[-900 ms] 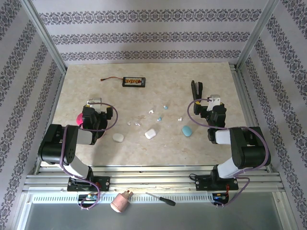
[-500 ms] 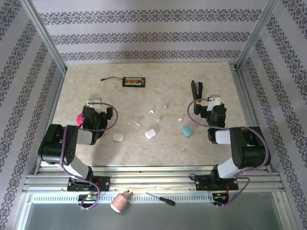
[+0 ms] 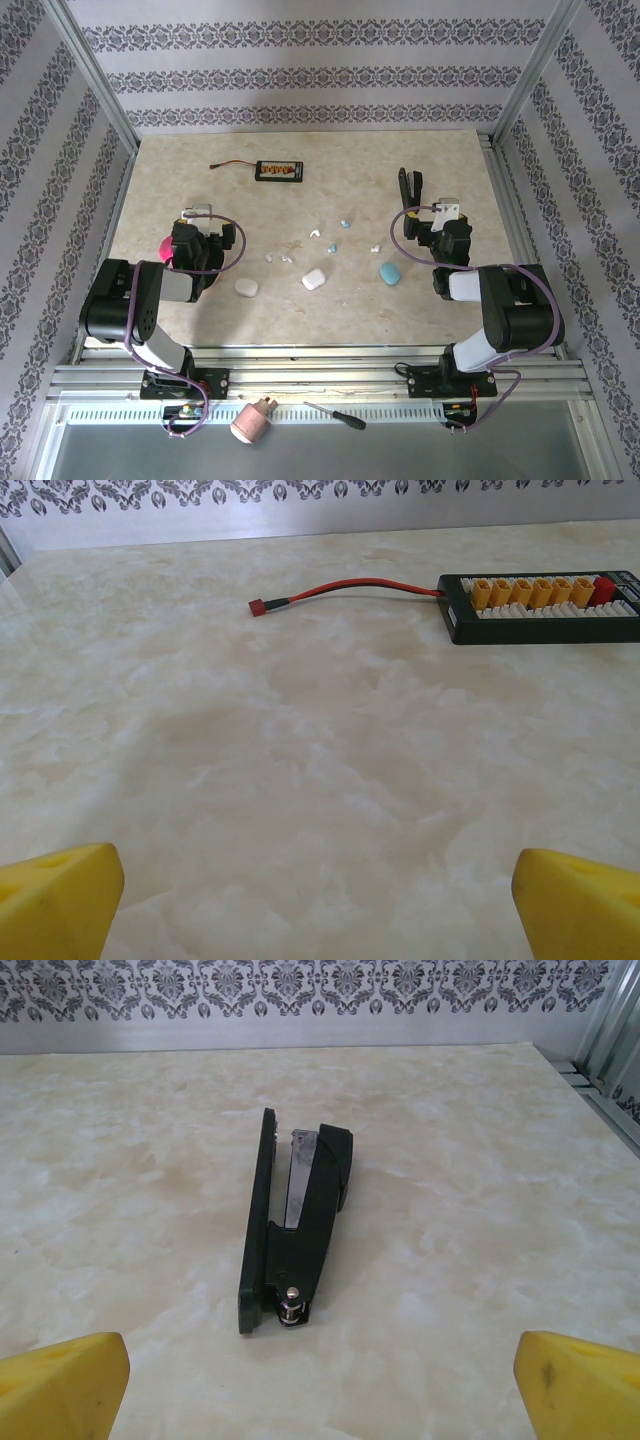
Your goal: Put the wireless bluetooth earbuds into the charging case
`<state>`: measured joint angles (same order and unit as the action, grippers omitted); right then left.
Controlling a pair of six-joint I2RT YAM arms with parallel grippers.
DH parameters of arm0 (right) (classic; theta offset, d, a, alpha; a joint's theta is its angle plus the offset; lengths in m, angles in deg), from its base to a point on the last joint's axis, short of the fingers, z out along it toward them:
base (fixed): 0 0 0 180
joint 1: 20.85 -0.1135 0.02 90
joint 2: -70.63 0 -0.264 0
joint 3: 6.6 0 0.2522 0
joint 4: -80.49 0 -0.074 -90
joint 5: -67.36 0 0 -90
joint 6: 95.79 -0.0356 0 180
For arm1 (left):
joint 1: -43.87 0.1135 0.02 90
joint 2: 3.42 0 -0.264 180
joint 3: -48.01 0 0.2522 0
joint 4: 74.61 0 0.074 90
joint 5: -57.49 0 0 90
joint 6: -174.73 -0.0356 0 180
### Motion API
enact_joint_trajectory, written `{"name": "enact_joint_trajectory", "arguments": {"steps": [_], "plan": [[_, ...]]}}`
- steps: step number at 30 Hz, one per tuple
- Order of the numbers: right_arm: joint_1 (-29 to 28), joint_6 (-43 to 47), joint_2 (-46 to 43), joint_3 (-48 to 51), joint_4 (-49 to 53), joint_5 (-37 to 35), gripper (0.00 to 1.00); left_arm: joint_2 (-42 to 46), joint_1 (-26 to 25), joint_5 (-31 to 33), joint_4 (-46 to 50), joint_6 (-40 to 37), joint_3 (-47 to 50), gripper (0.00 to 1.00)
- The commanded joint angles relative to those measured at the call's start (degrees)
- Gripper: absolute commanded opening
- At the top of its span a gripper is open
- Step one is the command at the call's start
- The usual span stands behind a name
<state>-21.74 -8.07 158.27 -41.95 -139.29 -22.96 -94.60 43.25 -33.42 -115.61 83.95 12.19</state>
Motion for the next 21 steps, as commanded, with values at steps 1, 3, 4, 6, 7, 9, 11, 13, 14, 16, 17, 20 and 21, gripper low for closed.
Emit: {"name": "enact_joint_trajectory", "arguments": {"steps": [1, 3, 4, 6, 7, 9, 11, 13, 14, 16, 17, 20, 21], "plan": [[0.09, 2.27, -1.81, 1.1, -1.62, 4.35, 0.98, 2.56, 0.56, -0.5, 2.68, 0.11, -0.2, 0.99], [0.06, 3.06, -4.37, 0.78, 1.46, 6.95, 0.98, 6.38, -0.11, 1.43, 5.61, -0.06, -0.08, 0.99], [-0.12, 3.75, -5.89, 0.67, 3.16, 8.6, 0.98, 8.75, -0.27, 2.38, 7.59, 0.05, -0.08, 0.99], [-1.12, 5.17, -8.13, 0.58, 5.5, 9.11, 0.98, 13.38, -0.82, 3.73, 11.44, -0.01, -0.04, 0.99], [-1.92, 6.2, -9.75, 0.5, 6.9, 9.05, 0.98, 16.29, -1.32, 4.74, 14.05, 0.47, -0.34, 0.99], [-3.37, 8.22, -12.42, -0.17, 10.42, 9.48, 0.98, 20.58, -2.58, 5.07, 19.46, 1.66, -1.57, 0.99], [-5.3, 11.14, -14.65, -1.84, 14.78, 11.16, 0.98, 23.99, -4.84, 5.39, 25.54, 2.75, -3.67, 0.99], [-7.16, 13.87, -15.74, -3.41, 17.45, 14.96, 0.98, 26.33, -7.0, 4.45, 30.87, 4.65, -5.91, 0.99], [-8.02, 15.46, -16.0, -4.21, 18.22, 19.07, 0.98, 27.34, -7.75, 2.74, 34.97, 6.24, -7.65, 0.99], [-9.8, 18.5, -16.34, -6.11, 20.75, 24.9, 0.98, 28.77, -8.67, -0.13, 40.45, 8.76, -10.25, 0.99], [-10.94, 20.05, -16.36, -7.49, 22.88, 26.93, 0.98, 29.41, -8.69, -1.17, 42.33, 10.0, -11.05, 0.99], [-15.4, 28.61, -15.88, -12.46, 32.57, 31.54, 0.98, 31.87, -8.81, -2.64, 46.68, 13.17, -12.21, 0.99], [-16.99, 32.13, -15.35, -14.24, 36.67, 32.16, 0.98, 32.45, -8.8, -3.22, 47.51, 14.1, -12.55, 0.99]]}}
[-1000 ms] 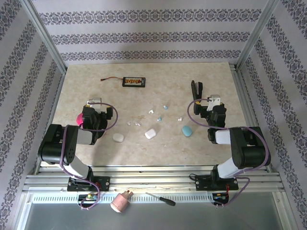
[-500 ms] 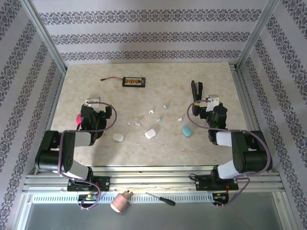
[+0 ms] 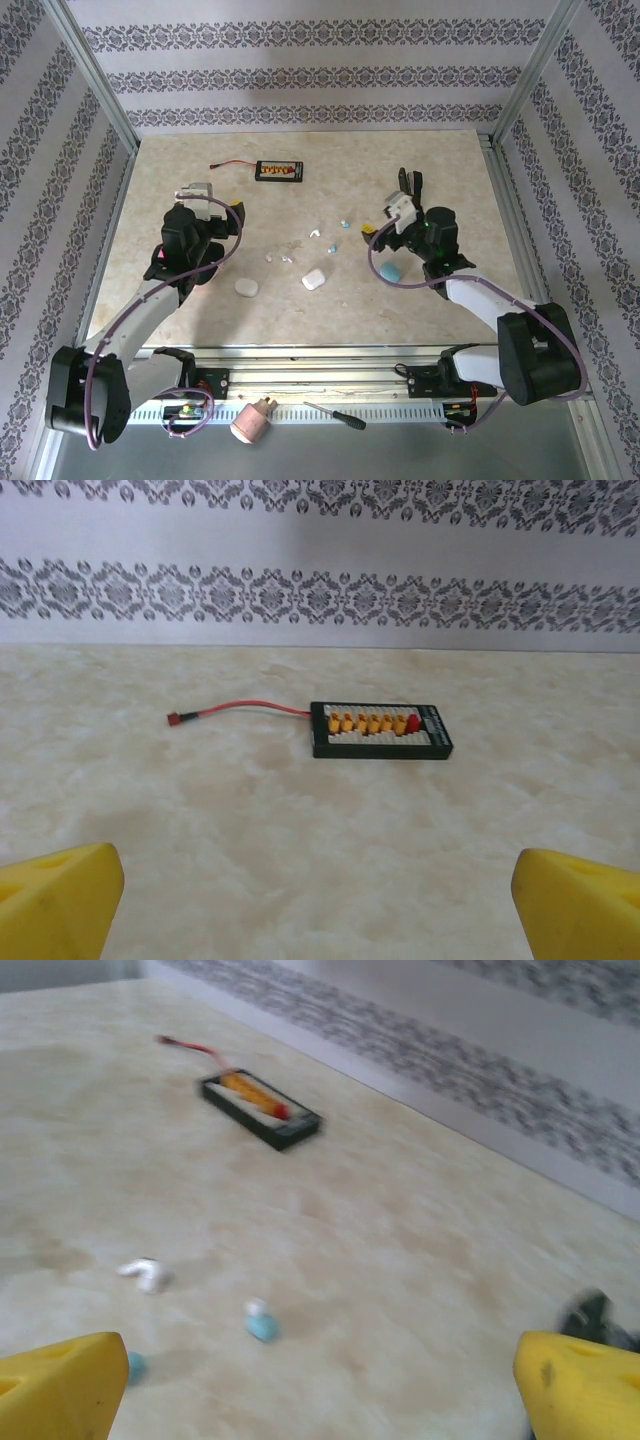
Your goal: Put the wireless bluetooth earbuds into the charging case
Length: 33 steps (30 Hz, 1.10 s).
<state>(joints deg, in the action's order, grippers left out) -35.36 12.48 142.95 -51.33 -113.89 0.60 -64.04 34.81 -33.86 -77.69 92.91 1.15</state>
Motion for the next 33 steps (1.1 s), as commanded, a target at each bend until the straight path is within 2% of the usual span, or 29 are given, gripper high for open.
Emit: {"name": "enact_joint_trajectory", "arguments": {"steps": [1, 5, 8, 11, 16, 23, 33], "plan": [[-5.07, 15.37, 0.92, -7.36, 15.95, 8.83, 0.98, 2.45, -0.41, -3.36, 10.78, 6.31, -1.84, 0.99], [-10.57, 24.45, 6.28, -15.86, 29.06, 8.11, 0.98, 4.04, -0.35, -3.95, 14.98, 9.71, -3.24, 0.99], [-14.32, 29.38, 10.43, -20.39, 34.77, 6.32, 0.98, 5.2, -0.41, -3.61, 16.94, 11.3, -3.42, 0.99], [-16.65, 33.68, 15.01, -24.99, 41.87, 6.16, 0.96, 5.53, -0.39, -3.87, 17.92, 11.29, -3.38, 0.99], [-21.3, 40.28, 21.81, -30.59, 51.11, 1.43, 0.95, 5.41, -0.38, -3.25, 18.76, 10.26, -3.55, 0.99], [-23.66, 42.24, 28.71, -33.59, 55.05, -2.47, 0.94, 4.88, -0.35, -3.42, 17.48, 10.11, -3.21, 0.99], [-24.65, 42.45, 35.05, -37.11, 55.29, -4.89, 0.83, 3.58, -0.41, -4.29, 16.32, 10.49, -3.07, 0.99]]}}
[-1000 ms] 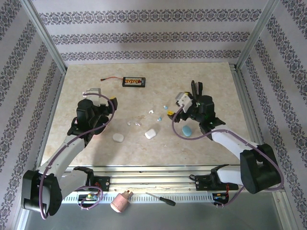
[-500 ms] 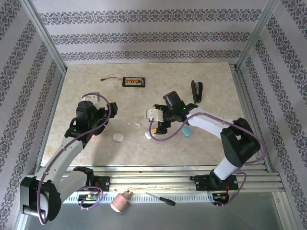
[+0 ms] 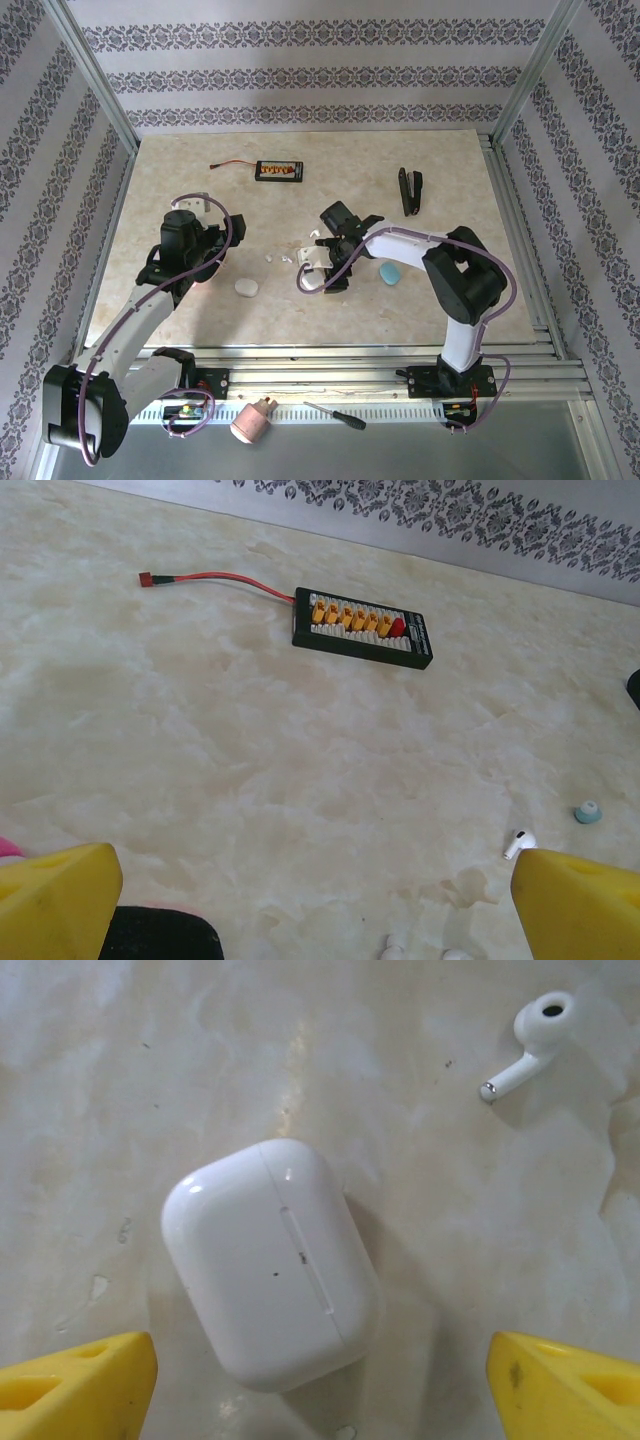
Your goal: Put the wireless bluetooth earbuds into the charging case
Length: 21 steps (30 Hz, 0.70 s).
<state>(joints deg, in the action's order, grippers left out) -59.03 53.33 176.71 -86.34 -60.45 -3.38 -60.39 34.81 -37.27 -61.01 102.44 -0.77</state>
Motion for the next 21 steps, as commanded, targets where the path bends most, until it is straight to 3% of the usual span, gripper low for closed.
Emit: {"name": "enact_joint_trajectory", "arguments": {"steps": [1, 21], "plan": [[-0.95, 1.71, 1.64, -2.58, 2.09, -0.74, 0.81, -0.05, -0.43, -0.91, -0.52, 1.02, -1.13, 0.99], [-2.31, -0.1, 5.32, -6.1, 7.04, -2.3, 0.54, 0.09, -0.39, -1.77, -1.01, 1.29, -0.64, 0.99]]}}
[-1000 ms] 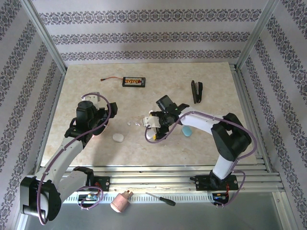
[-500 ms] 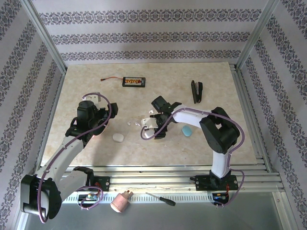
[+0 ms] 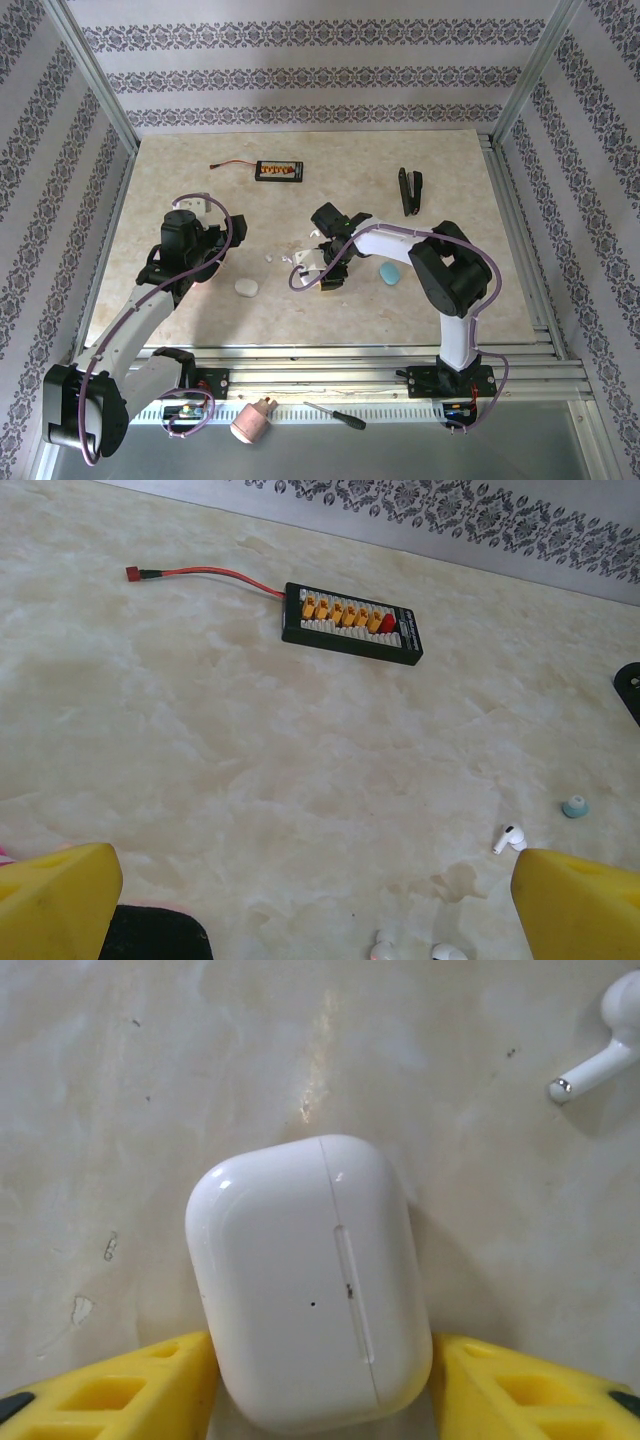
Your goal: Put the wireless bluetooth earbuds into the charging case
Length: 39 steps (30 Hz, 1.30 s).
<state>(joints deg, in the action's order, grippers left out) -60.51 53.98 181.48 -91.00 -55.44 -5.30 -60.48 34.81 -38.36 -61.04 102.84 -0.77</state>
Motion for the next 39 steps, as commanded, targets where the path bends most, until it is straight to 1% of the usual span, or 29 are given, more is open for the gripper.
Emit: {"name": "enact_joint_trajectory", "arguments": {"steps": [1, 3, 4, 10, 13, 16, 20, 22, 25, 28, 31, 34, 39], "plan": [[-0.77, -0.94, 0.46, -1.48, 2.0, -0.22, 0.52, 0.26, -0.4, -0.71, -0.99, 0.93, -0.58, 0.99], [-0.78, -1.34, -0.07, -1.38, 1.61, -0.14, 0.44, 0.27, -0.38, -0.66, -0.91, 1.09, -0.4, 0.99], [-0.78, -1.49, -0.46, -1.15, 1.29, -0.12, 0.43, 0.22, -0.36, -0.66, -0.87, 1.18, -0.41, 0.99], [0.34, -3.24, -4.44, 0.67, -1.34, 1.18, 0.42, -0.32, -0.42, -1.71, -1.04, 1.66, -0.47, 0.99], [1.12, -4.54, -7.52, 2.33, -3.96, 1.46, 0.42, -1.38, -0.36, -4.62, -0.96, 2.16, -0.99, 0.99], [2.35, -6.15, -10.68, 4.42, -8.11, 0.9, 0.42, -3.39, -0.43, -10.06, -1.31, 3.24, -1.9, 0.99], [4.13, -7.94, -14.33, 6.82, -13.39, 0.1, 0.42, -7.08, -1.21, -19.0, -2.57, 6.15, -3.36, 0.99], [4.48, -8.32, -15.83, 8.26, -16.63, -1.21, 0.41, -8.72, -1.9, -22.97, -4.16, 9.05, -3.84, 0.99], [4.81, -9.01, -17.94, 10.19, -21.32, -2.58, 0.41, -11.57, -3.34, -29.3, -7.3, 15.75, -4.86, 1.0], [5.05, -10.54, -20.1, 12.55, -26.33, -2.1, 0.41, -13.99, -6.45, -32.39, -10.53, 20.49, -5.85, 1.0], [5.42, -12.98, -22.24, 15.03, -31.63, -0.2, 0.4, -15.96, -9.76, -34.12, -15.72, 23.3, -5.66, 0.94], [5.9, -15.63, -23.82, 17.04, -35.8, 2.52, 0.39, -17.79, -11.27, -34.21, -23.01, 26.88, -3.94, 0.85], [6.24, -17.52, -25.24, 18.06, -36.89, 5.38, 0.39, -20.57, -14.37, -34.4, -29.84, 26.47, -3.88, 0.76]]}}
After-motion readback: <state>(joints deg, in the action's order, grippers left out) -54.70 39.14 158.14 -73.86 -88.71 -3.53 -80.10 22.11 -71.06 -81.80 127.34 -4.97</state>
